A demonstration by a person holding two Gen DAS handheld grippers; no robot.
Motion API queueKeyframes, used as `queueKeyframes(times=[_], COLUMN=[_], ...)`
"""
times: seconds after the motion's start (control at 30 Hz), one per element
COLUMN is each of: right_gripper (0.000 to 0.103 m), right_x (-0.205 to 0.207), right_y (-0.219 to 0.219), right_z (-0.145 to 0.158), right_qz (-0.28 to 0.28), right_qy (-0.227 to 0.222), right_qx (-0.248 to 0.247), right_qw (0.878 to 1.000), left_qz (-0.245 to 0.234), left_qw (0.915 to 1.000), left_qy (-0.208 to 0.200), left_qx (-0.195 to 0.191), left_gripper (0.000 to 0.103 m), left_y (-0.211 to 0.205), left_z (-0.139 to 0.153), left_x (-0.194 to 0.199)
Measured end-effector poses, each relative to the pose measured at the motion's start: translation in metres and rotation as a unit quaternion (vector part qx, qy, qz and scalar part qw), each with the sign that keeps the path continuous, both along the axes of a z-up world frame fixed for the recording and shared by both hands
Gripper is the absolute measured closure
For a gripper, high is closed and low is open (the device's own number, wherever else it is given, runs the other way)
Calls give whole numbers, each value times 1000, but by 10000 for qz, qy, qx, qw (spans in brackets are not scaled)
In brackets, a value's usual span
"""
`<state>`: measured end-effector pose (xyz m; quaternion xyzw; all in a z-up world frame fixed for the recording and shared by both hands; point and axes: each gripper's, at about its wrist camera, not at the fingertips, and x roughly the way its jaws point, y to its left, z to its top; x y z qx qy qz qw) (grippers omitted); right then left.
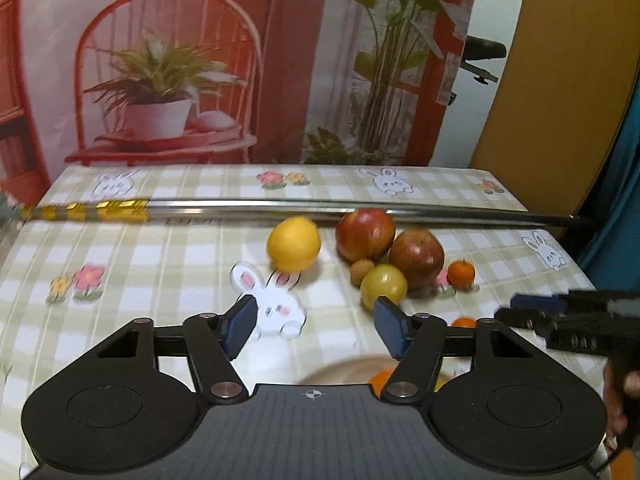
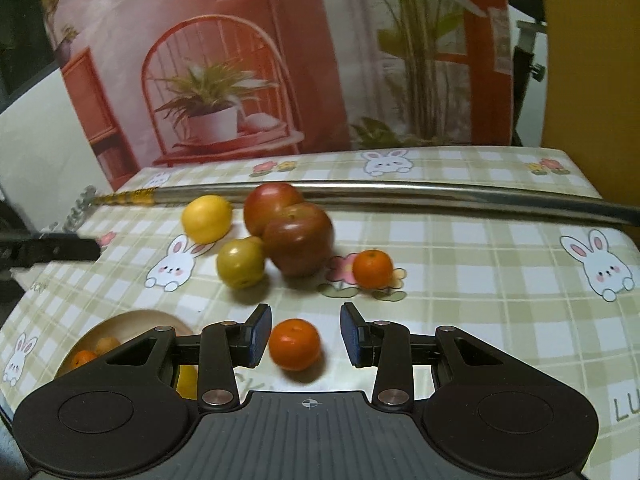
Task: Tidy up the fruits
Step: 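Grasp a brown kiwi with the left tool while the right tool approaches a yellow-green fruit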
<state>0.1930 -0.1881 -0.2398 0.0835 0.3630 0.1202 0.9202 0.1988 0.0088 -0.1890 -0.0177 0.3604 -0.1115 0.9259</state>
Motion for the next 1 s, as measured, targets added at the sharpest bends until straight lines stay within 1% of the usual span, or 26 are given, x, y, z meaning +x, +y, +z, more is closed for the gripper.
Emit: queueKeyframes(times=[0.07, 0.13, 0.23, 0.3, 0.47, 0.63, 0.9, 1.0], right_gripper=[68, 68, 68, 68, 68, 68, 68, 68], right_x=[0, 0, 0, 0, 1, 4, 8, 9], right_y=[-4, -6, -10, -14, -25, -31, -31, -31], right_z=[-2, -5, -8, -9, -10, -11, -16, -16], right_qz=[-33, -51, -90, -122, -249, -305, -300, -306], right_qy=[-10, -12, 7, 10, 10, -9, 30, 40], right_qx=[34, 73, 140, 191, 227, 267, 306, 309], right_qw=[10000, 10000, 9999, 9997, 9994, 9992, 9991, 9990], left_qz=[-27, -57, 47, 134, 197, 344, 292, 216], left_qw=[9999, 9990, 9955, 9930, 9881, 9834, 9788, 9807], left_qy=[118, 343, 749, 943, 1292, 1488, 1704, 1651], left_qx=[-98, -293, -582, -697, -814, -984, -1100, -1028], left_gripper=[46, 53, 60, 65, 65, 65, 65, 66], left_y=[-7, -13, -21, -27, -39, -40, -45, -49], left_z=[-1, -6, -21, -32, -55, -70, -87, -88], left_x=[18, 40, 72, 90, 118, 133, 144, 145])
